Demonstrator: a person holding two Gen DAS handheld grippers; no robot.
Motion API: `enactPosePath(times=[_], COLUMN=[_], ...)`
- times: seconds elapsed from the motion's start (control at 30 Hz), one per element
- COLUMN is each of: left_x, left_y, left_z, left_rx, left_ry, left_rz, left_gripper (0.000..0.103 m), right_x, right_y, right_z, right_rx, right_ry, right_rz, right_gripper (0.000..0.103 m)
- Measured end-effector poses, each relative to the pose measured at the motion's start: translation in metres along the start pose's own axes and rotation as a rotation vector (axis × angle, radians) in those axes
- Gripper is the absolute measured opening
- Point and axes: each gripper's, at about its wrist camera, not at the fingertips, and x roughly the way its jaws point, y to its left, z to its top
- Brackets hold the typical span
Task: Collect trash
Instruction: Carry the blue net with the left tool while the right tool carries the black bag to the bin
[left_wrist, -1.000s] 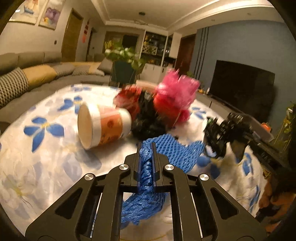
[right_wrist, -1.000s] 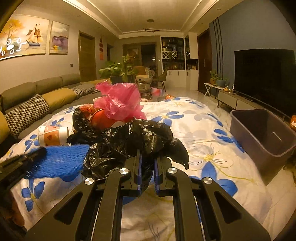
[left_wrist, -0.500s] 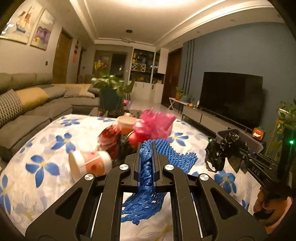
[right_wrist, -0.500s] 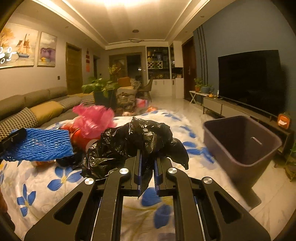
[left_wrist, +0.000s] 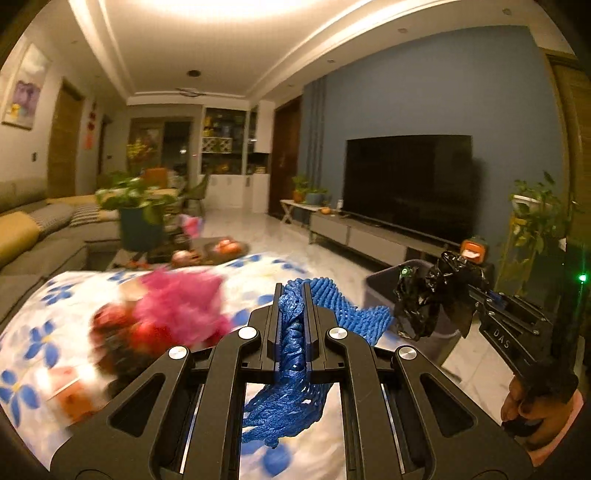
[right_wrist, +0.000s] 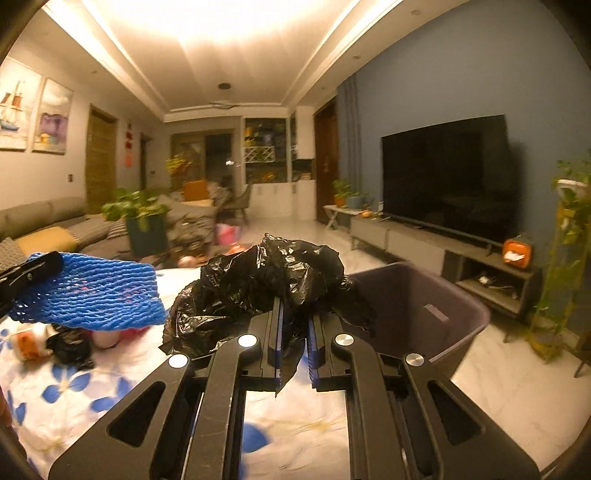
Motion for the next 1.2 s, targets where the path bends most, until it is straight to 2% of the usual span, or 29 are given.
enactPosePath(times=[0.23, 0.5, 0.87, 1.03, 1.2], left_x=[0.053, 0.109, 0.165, 0.178, 0.194], left_y=[-0.048, -0.096, -0.141, -0.147, -0.151], left_z=[0.022, 0.032, 0.03, 0.027, 0.024], left_rx=[0.027, 0.031, 0.043, 0.043, 0.034], left_ry=[-0.015, -0.011, 0.014, 0.022, 0.047], left_rz=[-0.097, -0.175, -0.224, -0.233, -0.244], left_gripper=[0.008, 0.008, 0.008, 0.008, 0.008], right_x=[0.013, 0.024, 0.043, 0.054, 0.061], right_y=[-0.052, -0.086, -0.099, -0.109, -0.103], right_z=[0.013, 0.023, 0.024, 0.026, 0.027], right_rx=[0.022, 0.038, 0.041, 0.061, 0.062], right_ry=[-0.027, -0.054, -0.054, -0.043, -0.037], right_rz=[-0.142, -0.225, -0.261, -0.259, -0.256], right_gripper=[0.011, 0.011, 0.011, 0.011, 0.011])
